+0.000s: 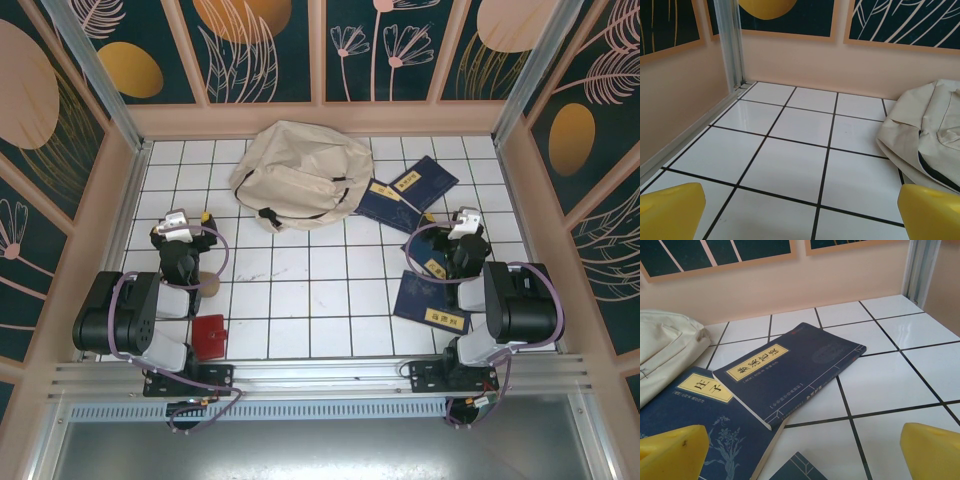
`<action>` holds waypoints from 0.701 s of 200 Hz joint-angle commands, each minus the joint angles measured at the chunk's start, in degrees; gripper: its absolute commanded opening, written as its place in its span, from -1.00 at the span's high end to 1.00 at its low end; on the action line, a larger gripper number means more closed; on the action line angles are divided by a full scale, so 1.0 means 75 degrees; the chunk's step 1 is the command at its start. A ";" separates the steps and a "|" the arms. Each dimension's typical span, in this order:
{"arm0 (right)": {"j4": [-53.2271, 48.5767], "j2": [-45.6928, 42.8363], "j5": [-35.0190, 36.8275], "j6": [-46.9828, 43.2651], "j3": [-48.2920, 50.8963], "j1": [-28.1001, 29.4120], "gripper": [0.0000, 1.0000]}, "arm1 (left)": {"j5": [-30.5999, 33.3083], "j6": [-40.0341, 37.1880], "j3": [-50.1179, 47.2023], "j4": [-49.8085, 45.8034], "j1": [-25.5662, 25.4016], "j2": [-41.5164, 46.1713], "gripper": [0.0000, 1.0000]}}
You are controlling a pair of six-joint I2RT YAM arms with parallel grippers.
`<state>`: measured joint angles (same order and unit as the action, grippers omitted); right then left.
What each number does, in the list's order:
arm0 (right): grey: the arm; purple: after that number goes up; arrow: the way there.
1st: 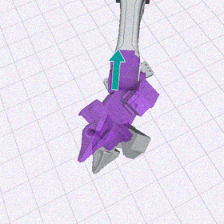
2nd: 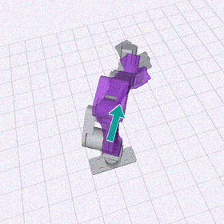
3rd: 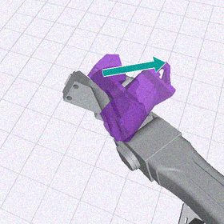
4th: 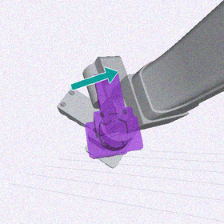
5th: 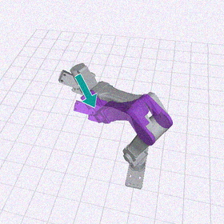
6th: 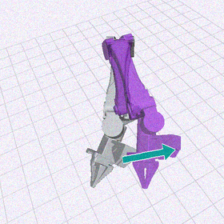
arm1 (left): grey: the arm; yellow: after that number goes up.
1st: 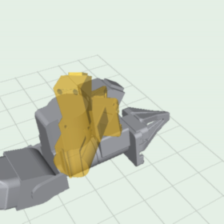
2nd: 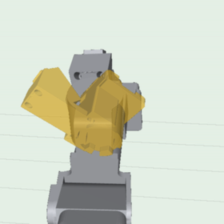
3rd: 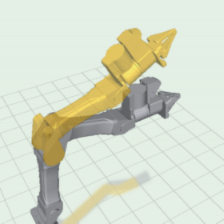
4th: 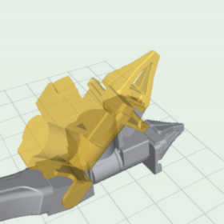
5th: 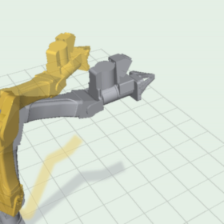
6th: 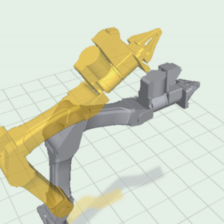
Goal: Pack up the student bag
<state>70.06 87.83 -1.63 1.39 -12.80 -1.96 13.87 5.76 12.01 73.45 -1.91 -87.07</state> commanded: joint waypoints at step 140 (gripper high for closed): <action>-0.3349 -0.2847 0.1127 0.0587 -0.0895 0.0238 -0.98 | 0.1177 0.0487 0.0453 -0.2746 0.0044 0.2332 -0.98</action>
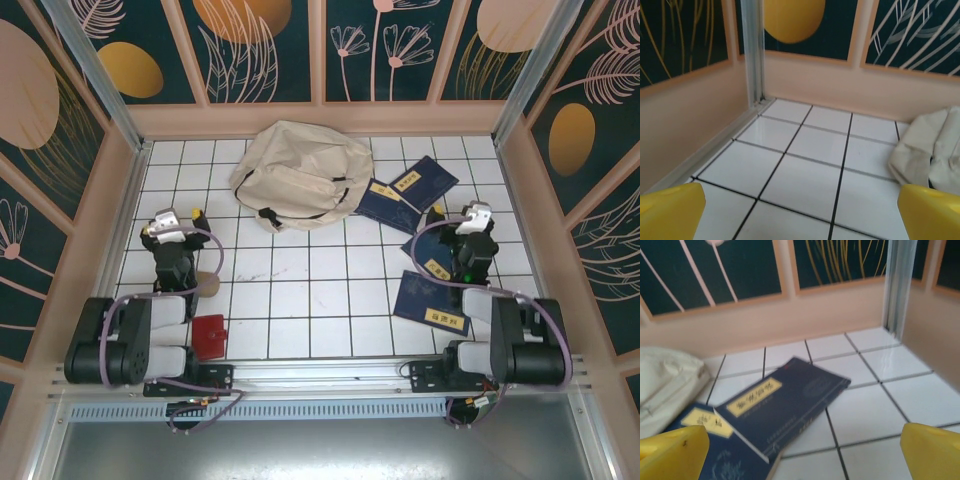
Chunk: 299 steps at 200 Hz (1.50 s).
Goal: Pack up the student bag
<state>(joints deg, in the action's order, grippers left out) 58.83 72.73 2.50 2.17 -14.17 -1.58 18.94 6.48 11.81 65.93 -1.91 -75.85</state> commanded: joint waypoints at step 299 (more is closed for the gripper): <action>-0.6913 0.5714 -0.3670 0.7185 -0.8337 0.4523 -0.01 | -0.2755 0.3486 0.2678 -0.6652 0.0044 0.1490 -0.97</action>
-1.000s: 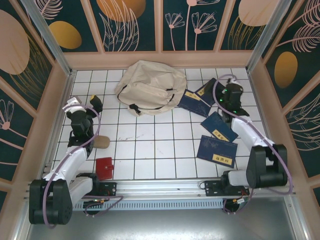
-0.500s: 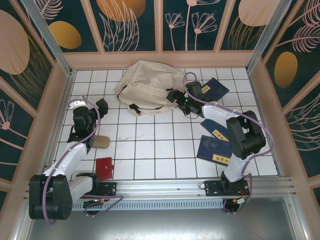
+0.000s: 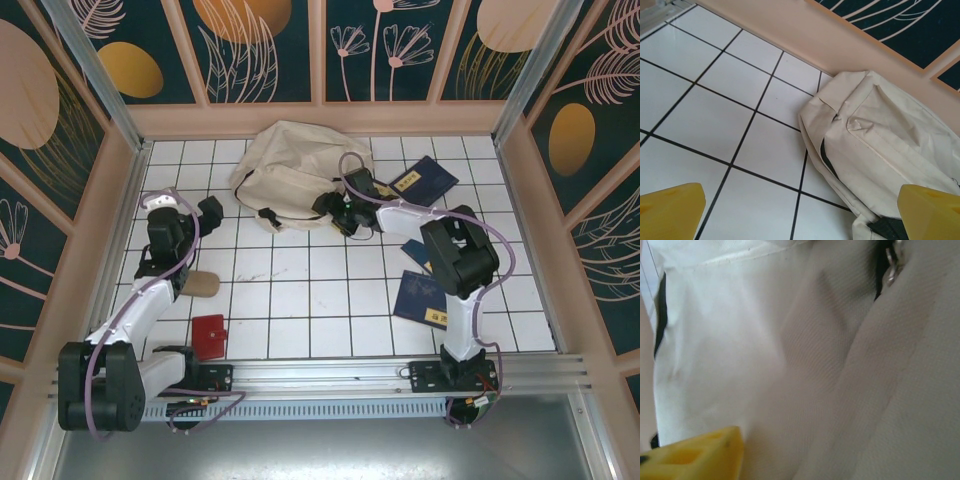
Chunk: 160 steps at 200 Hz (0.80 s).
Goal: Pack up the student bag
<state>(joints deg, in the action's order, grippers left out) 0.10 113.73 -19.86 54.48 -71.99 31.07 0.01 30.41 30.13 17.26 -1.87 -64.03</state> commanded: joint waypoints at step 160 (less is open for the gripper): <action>-0.1812 -0.3211 0.1447 -0.1350 0.2139 0.1166 -0.34 | -0.1313 0.0275 0.1756 -0.1230 -0.0770 -0.1194 -0.97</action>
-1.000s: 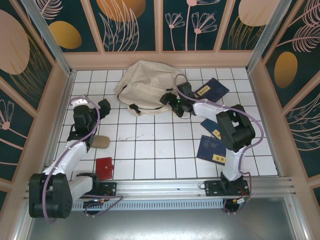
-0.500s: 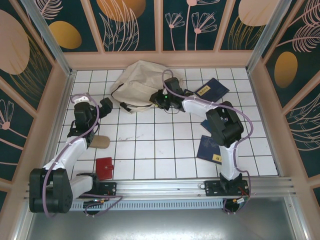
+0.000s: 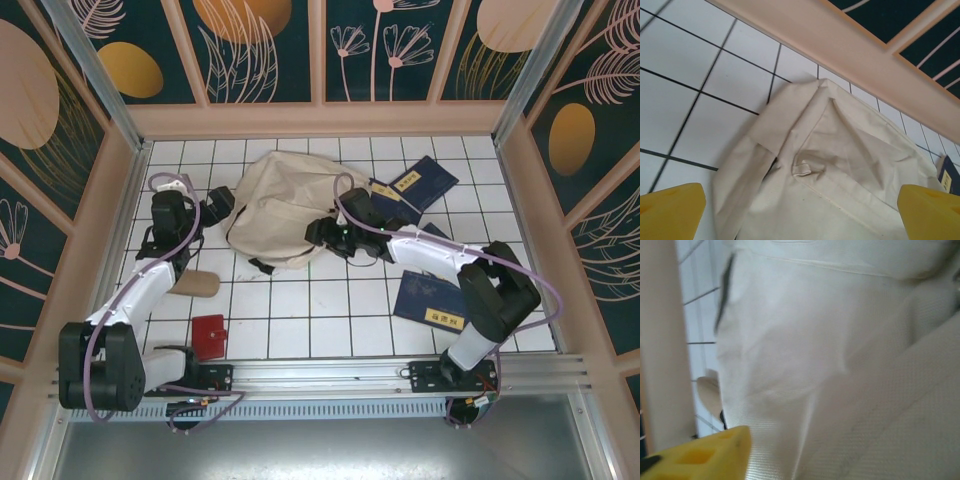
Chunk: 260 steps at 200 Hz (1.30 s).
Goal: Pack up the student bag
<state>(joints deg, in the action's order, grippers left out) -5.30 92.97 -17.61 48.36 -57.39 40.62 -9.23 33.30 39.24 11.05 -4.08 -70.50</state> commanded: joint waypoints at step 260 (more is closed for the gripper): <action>0.0532 -0.0257 -0.0886 -0.0953 0.0847 -0.2418 0.04 | 0.0251 0.1403 0.2984 -0.1226 -0.4288 -0.3472 -0.43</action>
<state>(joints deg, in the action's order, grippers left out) 1.04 92.86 -27.14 43.57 -49.30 26.09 -4.89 44.69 58.17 3.53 -34.28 -94.35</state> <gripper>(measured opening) 0.478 0.758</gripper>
